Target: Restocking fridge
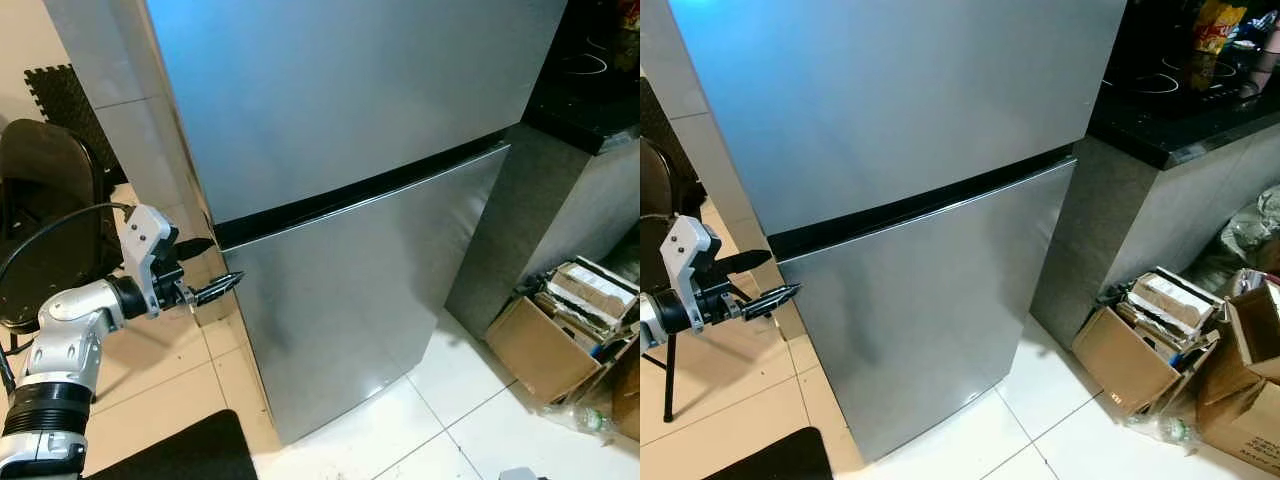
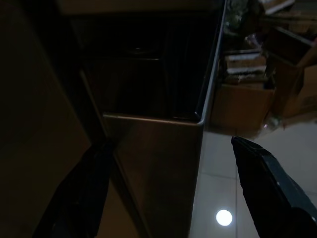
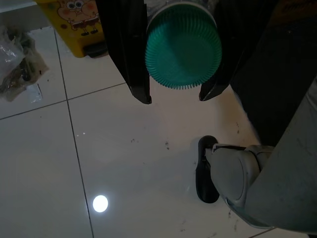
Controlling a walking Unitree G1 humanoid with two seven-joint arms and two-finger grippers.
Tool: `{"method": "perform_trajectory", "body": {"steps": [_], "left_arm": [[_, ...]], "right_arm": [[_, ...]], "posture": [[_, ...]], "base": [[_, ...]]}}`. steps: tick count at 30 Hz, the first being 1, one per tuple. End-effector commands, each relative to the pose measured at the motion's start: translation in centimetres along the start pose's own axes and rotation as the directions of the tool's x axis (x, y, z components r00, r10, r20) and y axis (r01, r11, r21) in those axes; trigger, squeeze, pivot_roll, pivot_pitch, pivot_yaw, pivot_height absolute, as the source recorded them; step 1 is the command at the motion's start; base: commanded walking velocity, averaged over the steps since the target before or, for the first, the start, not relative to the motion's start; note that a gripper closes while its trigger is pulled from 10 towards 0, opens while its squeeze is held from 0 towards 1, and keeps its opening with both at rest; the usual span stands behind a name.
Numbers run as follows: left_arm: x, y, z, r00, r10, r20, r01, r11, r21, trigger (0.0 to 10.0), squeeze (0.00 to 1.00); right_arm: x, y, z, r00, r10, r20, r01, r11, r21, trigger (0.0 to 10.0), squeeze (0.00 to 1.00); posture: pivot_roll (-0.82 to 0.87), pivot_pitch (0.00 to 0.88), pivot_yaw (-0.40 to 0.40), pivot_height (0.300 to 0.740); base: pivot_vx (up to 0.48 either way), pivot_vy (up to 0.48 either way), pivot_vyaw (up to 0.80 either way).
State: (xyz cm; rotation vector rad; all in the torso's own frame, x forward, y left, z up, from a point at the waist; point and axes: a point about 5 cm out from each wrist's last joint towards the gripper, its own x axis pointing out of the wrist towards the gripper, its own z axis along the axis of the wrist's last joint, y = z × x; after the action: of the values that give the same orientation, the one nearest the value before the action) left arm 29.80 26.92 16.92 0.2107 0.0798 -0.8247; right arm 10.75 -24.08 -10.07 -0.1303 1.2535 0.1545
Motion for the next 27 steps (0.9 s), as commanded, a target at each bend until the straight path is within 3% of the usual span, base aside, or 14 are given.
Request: {"method": "perform_trajectory", "body": {"steps": [1,8,14,17,21,27], "left_arm": [[1.9,-2.0,-0.1,0.991,-0.125,0.040,0.126,0.992,-0.010,10.0,0.00],[2.6,-2.4,-0.4,0.992,-0.120,0.029,0.121,0.992,-0.025,10.0,0.00],[2.9,-3.3,-0.7,0.984,-0.178,0.025,0.179,0.983,-0.036,10.0,0.00],[3.0,-5.2,-0.7,0.950,-0.310,0.031,0.311,0.949,-0.053,10.0,0.00],[3.4,-6.7,-0.4,0.910,-0.411,0.049,0.413,0.908,-0.063,10.0,0.00],[4.2,-8.0,0.1,0.871,-0.484,0.077,0.489,0.870,-0.058,10.0,0.00]], "right_arm": [[-0.1,-0.2,-0.2,1.000,-0.007,-0.005,0.007,1.000,0.013,10.0,0.00],[-0.1,-0.2,-0.3,1.000,-0.009,-0.007,0.009,1.000,0.012,10.0,0.00],[-0.1,-0.2,-0.3,1.000,-0.010,-0.010,0.010,1.000,0.011,10.0,0.00],[-0.1,-0.1,-0.4,1.000,-0.009,-0.010,0.009,1.000,0.012,10.0,0.00],[0.0,0.0,-0.4,1.000,-0.008,-0.010,0.008,1.000,0.013,10.0,0.00],[-0.1,0.0,-0.5,1.000,-0.008,-0.012,0.008,1.000,0.013,10.0,0.00]], "posture": [[-0.07,0.000,-0.028,0.740],[-0.07,0.000,-0.027,0.740],[-0.07,0.000,-0.027,0.740],[-0.07,0.000,-0.026,0.740],[-0.07,0.000,-0.025,0.740],[-0.08,0.000,-0.024,0.740]], "base": [[0.000,0.000,0.00],[0.000,0.000,0.00],[0.000,0.000,0.00],[0.000,0.000,0.00],[0.000,0.000,0.00],[0.000,0.000,0.00]]}}
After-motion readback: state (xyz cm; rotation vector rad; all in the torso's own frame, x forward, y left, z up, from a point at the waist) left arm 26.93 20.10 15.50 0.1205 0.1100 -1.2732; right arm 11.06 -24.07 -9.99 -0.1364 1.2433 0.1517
